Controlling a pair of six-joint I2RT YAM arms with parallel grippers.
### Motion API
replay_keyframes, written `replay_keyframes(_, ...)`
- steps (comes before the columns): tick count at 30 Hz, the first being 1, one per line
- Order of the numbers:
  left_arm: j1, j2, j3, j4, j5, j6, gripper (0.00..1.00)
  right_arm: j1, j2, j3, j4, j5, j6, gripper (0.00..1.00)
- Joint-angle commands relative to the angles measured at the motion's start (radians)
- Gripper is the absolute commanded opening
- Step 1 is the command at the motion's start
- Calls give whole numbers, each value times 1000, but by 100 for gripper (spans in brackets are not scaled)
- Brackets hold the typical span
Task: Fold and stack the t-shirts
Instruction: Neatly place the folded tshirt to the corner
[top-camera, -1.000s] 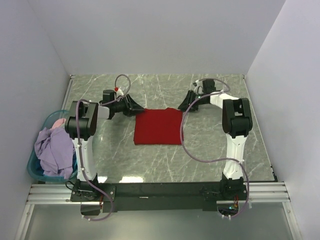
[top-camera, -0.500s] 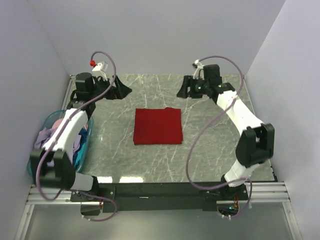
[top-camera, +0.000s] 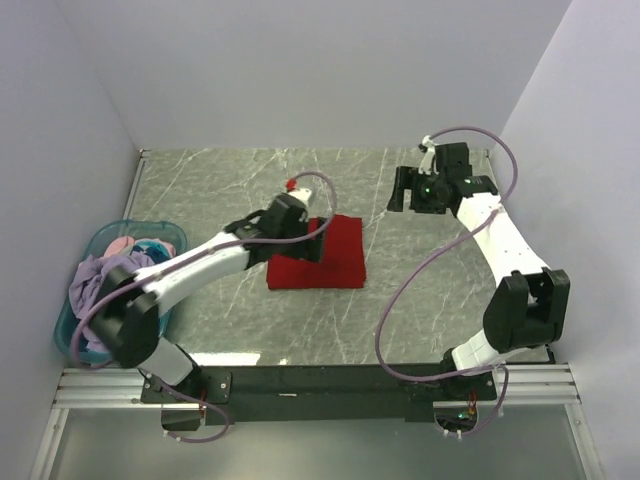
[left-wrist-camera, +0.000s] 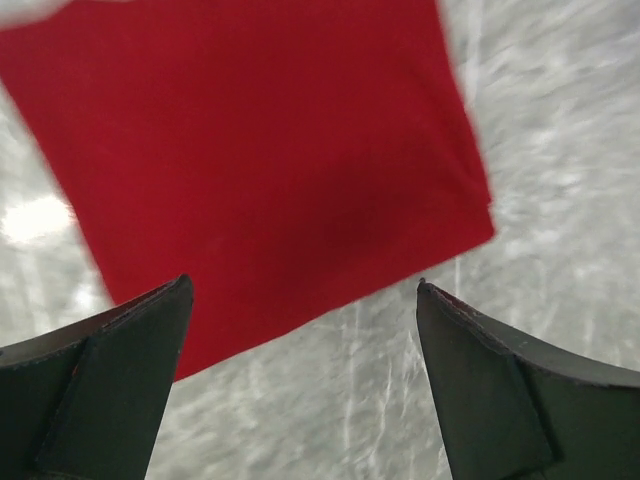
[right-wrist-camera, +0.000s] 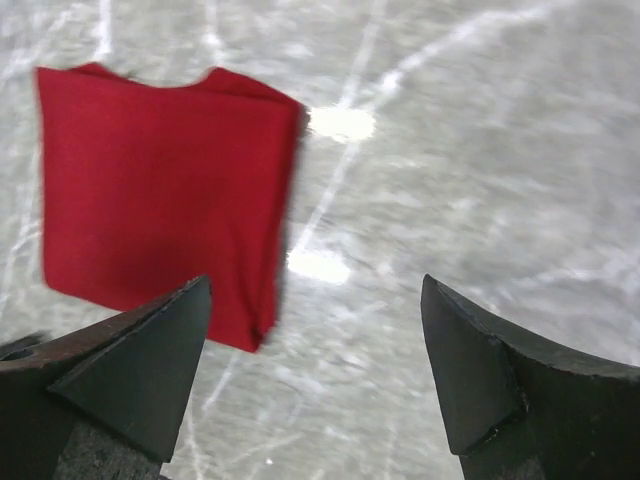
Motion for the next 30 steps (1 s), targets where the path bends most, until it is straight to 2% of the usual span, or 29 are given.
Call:
replay_keyframes(1,-35,110,91,-54,-103,-130,99,-22,-99,-58,-9,42,-24,91)
replay_keyframes(9,-44,385,222,-93,-172,-196,99,-58,-139,-95,5,44,-26,93)
replay_keyframes(13,18,475,248,-122,-135,-172,99,-74,-127,-83,-9,31,-27,93)
replay_keyframes(20,296,584,297,-194,-103,-41,100,-115,-114,-72,-20,-2,-24,94)
replay_keyframes(24,423,629,369,-229,-137,93,99,-129,-121,-71,-21,-7,-27,95)
replay_keyframes(25,475,641,422,-243,-125,115,99,-129,-117,-68,-29,-10,-30,95)
replay_keyframes(30,592,747,641,-304,-141,284,99,-167,-104,-56,-38,-42,-30,95)
